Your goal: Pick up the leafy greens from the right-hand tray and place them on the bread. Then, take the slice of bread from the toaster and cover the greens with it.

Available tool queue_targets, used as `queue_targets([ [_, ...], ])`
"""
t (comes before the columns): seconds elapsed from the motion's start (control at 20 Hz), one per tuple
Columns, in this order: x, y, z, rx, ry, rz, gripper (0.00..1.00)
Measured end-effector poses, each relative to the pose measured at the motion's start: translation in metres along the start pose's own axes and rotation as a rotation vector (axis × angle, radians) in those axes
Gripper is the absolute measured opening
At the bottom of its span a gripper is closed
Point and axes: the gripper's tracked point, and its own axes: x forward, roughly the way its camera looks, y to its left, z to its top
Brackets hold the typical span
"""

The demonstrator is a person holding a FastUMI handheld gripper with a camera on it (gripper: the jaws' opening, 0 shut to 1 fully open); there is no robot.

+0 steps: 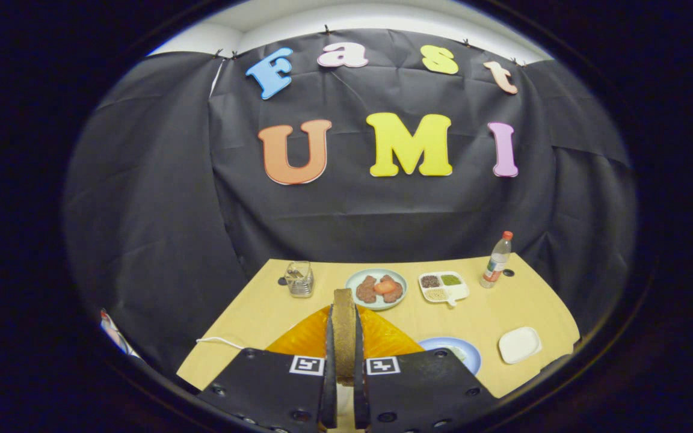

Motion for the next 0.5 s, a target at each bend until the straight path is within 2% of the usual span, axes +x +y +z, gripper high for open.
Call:
queue_targets([
  [0.5,0.057,-0.099,-0.105,-0.013,0.160,-0.061,0.11],
])
